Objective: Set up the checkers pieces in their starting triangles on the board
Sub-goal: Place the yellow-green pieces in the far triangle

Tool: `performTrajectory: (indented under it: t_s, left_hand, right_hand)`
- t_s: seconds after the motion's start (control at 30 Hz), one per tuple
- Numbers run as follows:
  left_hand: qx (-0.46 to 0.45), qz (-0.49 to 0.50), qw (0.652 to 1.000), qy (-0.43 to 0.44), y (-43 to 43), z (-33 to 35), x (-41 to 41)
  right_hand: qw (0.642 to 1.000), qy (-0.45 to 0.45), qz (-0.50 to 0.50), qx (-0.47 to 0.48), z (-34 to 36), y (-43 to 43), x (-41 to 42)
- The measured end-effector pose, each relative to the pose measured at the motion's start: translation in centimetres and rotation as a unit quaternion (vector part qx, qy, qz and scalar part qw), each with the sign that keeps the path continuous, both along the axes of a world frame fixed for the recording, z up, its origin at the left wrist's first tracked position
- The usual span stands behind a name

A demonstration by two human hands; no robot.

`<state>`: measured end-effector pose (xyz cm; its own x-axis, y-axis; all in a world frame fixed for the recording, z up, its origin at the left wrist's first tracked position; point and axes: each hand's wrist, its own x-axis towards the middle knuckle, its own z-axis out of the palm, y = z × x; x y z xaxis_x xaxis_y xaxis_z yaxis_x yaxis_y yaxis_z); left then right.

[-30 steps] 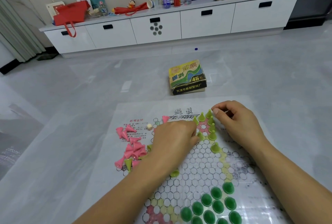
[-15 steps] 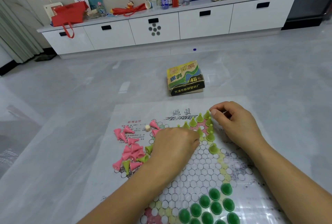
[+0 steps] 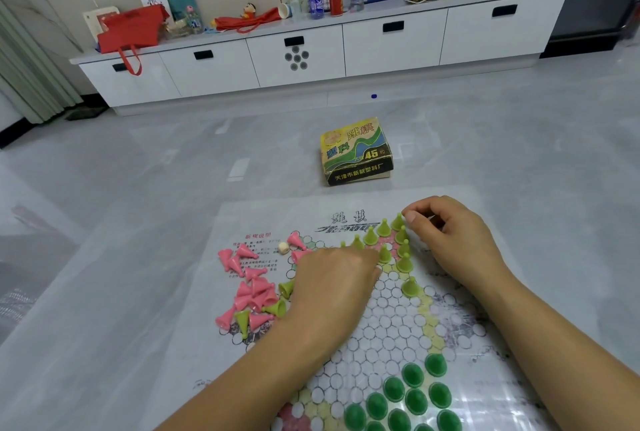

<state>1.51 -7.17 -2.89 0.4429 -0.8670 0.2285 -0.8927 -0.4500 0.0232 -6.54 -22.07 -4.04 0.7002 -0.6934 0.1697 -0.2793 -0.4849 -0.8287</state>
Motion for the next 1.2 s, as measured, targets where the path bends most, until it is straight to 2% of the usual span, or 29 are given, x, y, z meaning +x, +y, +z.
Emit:
performTrajectory:
  t_s: [0.17,0.37,1.07,1.2]
  left_hand:
    - [0.034,0.003,0.999,-0.025,0.0,-0.5,-0.2]
    - [0.016,0.004,1.000,-0.012,-0.3,-1.4,0.3]
    - [0.037,-0.016,0.998,-0.038,-0.2,-0.6,-0.5]
    - [0.034,-0.024,0.999,-0.018,-0.2,-0.9,0.0]
  right_hand:
    - [1.000,0.001,0.001,-0.002,0.0,0.0,0.0]
    - [1.000,0.000,0.000,-0.001,0.0,0.0,0.0]
    - [1.000,-0.003,-0.002,0.003,0.3,0.2,-0.1]
    - [1.000,0.000,-0.002,-0.001,0.3,0.2,-0.1]
